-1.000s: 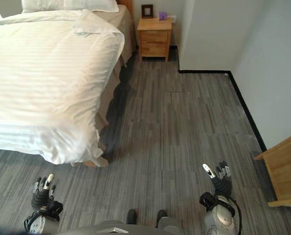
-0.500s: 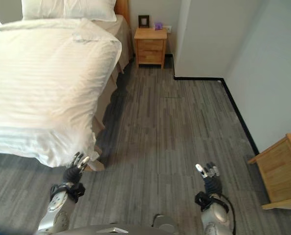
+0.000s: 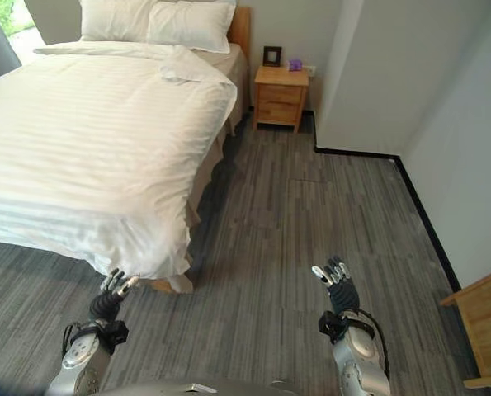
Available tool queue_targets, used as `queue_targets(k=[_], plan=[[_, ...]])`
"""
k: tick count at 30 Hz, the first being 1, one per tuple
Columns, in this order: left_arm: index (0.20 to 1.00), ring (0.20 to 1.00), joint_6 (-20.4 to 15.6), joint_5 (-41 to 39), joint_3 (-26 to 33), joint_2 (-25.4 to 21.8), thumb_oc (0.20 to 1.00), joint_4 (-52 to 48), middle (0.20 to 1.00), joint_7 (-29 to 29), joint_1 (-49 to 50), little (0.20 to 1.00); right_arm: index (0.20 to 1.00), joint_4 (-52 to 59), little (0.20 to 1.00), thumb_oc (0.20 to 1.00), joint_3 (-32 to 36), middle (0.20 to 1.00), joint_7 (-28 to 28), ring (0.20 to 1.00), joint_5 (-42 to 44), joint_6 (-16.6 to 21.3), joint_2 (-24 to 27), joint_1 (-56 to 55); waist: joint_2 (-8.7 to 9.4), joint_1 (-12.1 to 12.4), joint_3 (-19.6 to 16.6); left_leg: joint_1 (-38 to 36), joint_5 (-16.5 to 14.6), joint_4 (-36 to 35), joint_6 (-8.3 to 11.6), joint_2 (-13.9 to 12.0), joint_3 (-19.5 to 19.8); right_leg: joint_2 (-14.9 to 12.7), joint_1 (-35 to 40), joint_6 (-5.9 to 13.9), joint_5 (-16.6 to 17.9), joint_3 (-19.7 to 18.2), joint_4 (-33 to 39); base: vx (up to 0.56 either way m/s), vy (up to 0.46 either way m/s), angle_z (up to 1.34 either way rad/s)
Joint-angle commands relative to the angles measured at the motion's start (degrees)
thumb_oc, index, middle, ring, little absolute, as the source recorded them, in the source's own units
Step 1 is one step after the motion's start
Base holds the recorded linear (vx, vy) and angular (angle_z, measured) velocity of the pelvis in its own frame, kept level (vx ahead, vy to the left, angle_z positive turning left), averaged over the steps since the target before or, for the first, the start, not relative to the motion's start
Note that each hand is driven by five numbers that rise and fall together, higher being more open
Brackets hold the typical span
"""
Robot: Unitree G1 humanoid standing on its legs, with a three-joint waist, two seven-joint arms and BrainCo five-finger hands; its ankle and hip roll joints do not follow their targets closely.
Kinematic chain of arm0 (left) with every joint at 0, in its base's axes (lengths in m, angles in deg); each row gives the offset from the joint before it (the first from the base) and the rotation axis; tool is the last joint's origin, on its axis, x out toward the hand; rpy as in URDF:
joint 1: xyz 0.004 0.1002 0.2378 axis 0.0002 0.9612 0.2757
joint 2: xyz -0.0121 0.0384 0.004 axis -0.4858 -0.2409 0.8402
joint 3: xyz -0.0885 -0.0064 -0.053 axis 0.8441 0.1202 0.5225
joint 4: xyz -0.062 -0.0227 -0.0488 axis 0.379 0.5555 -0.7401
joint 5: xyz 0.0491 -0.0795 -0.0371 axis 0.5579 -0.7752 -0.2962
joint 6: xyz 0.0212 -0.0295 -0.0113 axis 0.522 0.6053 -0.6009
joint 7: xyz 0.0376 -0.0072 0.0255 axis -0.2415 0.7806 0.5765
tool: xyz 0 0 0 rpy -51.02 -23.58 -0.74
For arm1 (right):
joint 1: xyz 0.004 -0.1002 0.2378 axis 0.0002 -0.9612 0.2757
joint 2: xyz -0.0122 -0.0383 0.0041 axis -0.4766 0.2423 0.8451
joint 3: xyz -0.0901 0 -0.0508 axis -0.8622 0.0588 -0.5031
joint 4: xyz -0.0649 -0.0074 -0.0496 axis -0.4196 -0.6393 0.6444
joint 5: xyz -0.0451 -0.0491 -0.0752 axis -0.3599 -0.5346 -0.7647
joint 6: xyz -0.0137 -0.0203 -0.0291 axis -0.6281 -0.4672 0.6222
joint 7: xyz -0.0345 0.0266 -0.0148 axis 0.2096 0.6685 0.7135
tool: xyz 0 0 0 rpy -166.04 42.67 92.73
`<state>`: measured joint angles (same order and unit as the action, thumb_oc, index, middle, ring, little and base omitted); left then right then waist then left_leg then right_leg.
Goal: Making the bed.
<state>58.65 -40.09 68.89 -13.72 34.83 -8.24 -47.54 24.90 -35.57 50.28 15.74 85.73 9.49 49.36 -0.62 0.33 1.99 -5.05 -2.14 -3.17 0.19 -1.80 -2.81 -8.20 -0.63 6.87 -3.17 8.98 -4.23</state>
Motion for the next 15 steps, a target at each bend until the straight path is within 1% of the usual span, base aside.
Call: queue_targets(k=[1, 3, 4, 5, 6, 7, 8, 9, 10, 11, 12, 13, 14, 15], plan=[[1.0, 1.0, -2.35, 3.01, 3.96, -1.97, 1.0, -0.78, 1.0, -0.11, -3.62, 1.0, 1.0, 1.28, 1.0, 1.0, 0.01, 1.0, -0.17, 1.0, -1.82, 1.99, -0.08, 2.83, 1.86, 0.33, 1.17, 1.55, 2.45, -0.55, -0.11, 0.43, 0.06, -0.12, 0.1, 2.1, 3.96, -2.66, -1.85, -0.07, 0.096, -0.08], [1.0, 1.0, -2.57, 3.12, 4.56, -2.87, 1.0, -1.0, 1.0, 0.89, -4.59, 1.0, 1.0, 1.95, 1.0, 1.0, -0.32, 1.0, 0.16, 1.0, -0.94, 2.5, -0.41, 3.26, 1.13, -0.21, 3.47, 1.69, 1.98, 0.09, -0.88, -0.21, -0.96, -0.29, -4.98, 3.39, 5.41, -3.42, -11.73, -0.06, 0.086, -0.38], [1.0, 1.0, -2.78, 3.43, 4.56, -3.51, 1.0, -0.59, 1.0, 1.34, -5.33, 1.0, 1.0, 1.75, 1.0, 1.0, -0.71, 1.0, 0.35, 1.0, -0.49, 2.72, -0.74, 3.61, 0.99, -0.59, 4.65, 0.77, 1.21, 0.25, -0.88, -0.64, -1.97, -0.96, -8.4, 3.83, 6.82, -2.39, -15.3, 0.0, 0.045, -0.61], [1.0, 1.0, -2.8, 3.43, 4.56, -3.52, 1.0, -0.54, 1.0, 1.33, -5.38, 1.0, 1.0, 1.75, 1.0, 1.0, -0.7, 1.0, 0.36, 1.0, -0.49, 2.72, -0.74, 3.63, 1.01, -0.52, 4.67, 0.75, 1.19, 0.24, -0.88, -0.63, -2.04, -0.96, -8.48, 3.84, 6.76, -2.47, -15.43, 0.1, -0.012, -0.65], [1.0, 1.0, -3.01, 3.49, 5.06, -4.09, 1.0, -0.37, 1.0, 1.48, -6.28, 1.0, 1.0, 1.84, 1.0, 1.0, -0.86, 1.0, 0.48, 1.0, -0.5, 2.53, -1.0, 3.42, 1.29, -1.29, 5.01, -1.32, 0.13, -0.36, -0.3, -1.06, -4.16, -2.12, -10.27, 3.49, 7.45, 0.54, -11.77, 0.08, -0.031, -0.52], [1.0, 1.0, -3.02, 3.49, 5.06, -4.09, 1.0, -0.35, 1.0, 1.48, -6.29, 1.0, 1.0, 1.87, 1.0, 1.0, -0.86, 1.0, 0.5, 1.0, -0.51, 2.51, -1.0, 3.41, 1.22, -1.24, 5.09, -1.49, 0.1, -0.44, -0.26, -1.17, -4.2, -1.99, -10.1, 3.46, 7.47, 0.56, -11.65, 0.15, -0.083, -0.63], [1.0, 1.0, -3.33, 3.12, 5.52, -4.25, 1.0, -0.1, 1.0, 1.7, -6.87, 1.0, 1.0, 1.6, 1.0, 1.0, -0.67, 1.0, 0.5, 1.0, -0.76, 2.52, -1.0, 3.13, 1.53, -1.67, 5.03, -2.68, -0.37, -0.83, 0.24, -1.49, -5.25, -2.36, -11.31, 3.16, 7.83, 2.59, -8.46, 0.15, -0.114, -0.59], [1.0, 1.0, -3.48, 2.8, 5.85, -4.31, 1.0, -0.01, 1.0, 1.73, -7.16, 1.0, 1.0, 1.64, 1.0, 1.0, -0.47, 1.0, 0.65, 1.0, -1.12, 2.4, -0.8, 2.74, 1.53, -2.19, 5.12, -3.93, -0.8, -1.32, 0.76, -2.06, -5.74, -1.85, -11.54, 3.09, 8.65, 3.33, -5.6, 0.31, -0.26, -0.69], [1.0, 1.0, -3.72, 2.56, 6.24, -4.63, 1.0, -0.78, 1.0, 2.37, -7.82, 1.0, 1.0, 2.28, 1.0, 1.0, 0.61, 1.0, 1.15, 1.0, -2.22, 2.4, -0.44, 0.74, 2.32, -3.27, 4.8, -4.65, -1.18, -1.14, 1.84, -2.85, -5.45, -0.71, -10.37, 2.72, 8.68, 2.87, -1.56, 0.24, -0.207, -0.56], [1.0, 1.0, -3.72, 2.56, 6.24, -4.63, 1.0, -0.78, 1.0, 2.37, -7.82, 1.0, 1.0, 2.29, 1.0, 1.0, 0.61, 1.0, 1.15, 1.0, -2.22, 2.39, -0.44, 0.73, 2.3, -3.3, 4.84, -4.7, -1.18, -1.14, 1.85, -2.87, -5.42, -0.69, -10.28, 2.72, 8.7, 2.9, -1.5, 0.26, -0.273, -0.39], [1.0, 1.0, -3.84, 2.49, 6.34, -4.68, 1.0, -0.32, 1.0, 2.8, -8.64, 1.0, 1.0, 1.35, 1.0, 1.0, 0.75, 1.0, 1.71, 1.0, -1.78, 2.86, -0.94, 0.38, 2.93, -3.5, 4.29, -5.08, -1.69, -0.2, 2.36, -3.77, -5.29, 0.24, -8.91, 2.07, 8.01, 2.46, -0.99, 0.23, -0.279, -0.05], [1.0, 1.0, -4.26, 1.26, 6.55, -3.87, 1.0, 0.24, 1.0, 2.95, -9.09, 1.0, 1.0, 0.56, 1.0, 1.0, 1.03, 1.0, 2.32, 1.0, -0.28, 3.12, -0.79, 0.93, 3.11, -3.63, 2.94, -4.5, -0.96, 3.29, 3.24, -5.48, -5.78, 1.57, -6.59, 0.96, 7.16, 2.87, 0.39, 0.31, -0.384, 0.25], [1.0, 1.0, -4.34, -0.9, 6.17, -3.14, 1.0, 0.24, 1.0, 2.79, -9.58, 1.0, 1.0, 0.09, 1.0, 1.0, 1.92, 1.0, 2.4, 1.0, 1.57, 3.87, -0.65, 1.28, 2.7, -3.75, 3.0, -2.59, 1.04, 9.95, 4.2, -7.27, -5.65, 2.83, -4.94, -0.23, 6.35, 3.26, 0.93, 0.25, -0.339, 0.24], [1.0, 1.0, -4.23, -2.2, 5.6, -2.64, 1.0, 0.23, 1.0, 2.16, -10.03, 1.0, 1.0, -0.21, 1.0, 1.0, 2.47, 1.0, 2.71, 1.0, 2.25, 4.26, -0.18, 1.29, 3.12, -3.57, 3.48, 0.88, 3.73, 15.95, 4.36, -7.78, -5.7, 2.68, -3.68, -1.23, 6.0, 3.52, 1.47, 0.1, -0.191, 0.17]])
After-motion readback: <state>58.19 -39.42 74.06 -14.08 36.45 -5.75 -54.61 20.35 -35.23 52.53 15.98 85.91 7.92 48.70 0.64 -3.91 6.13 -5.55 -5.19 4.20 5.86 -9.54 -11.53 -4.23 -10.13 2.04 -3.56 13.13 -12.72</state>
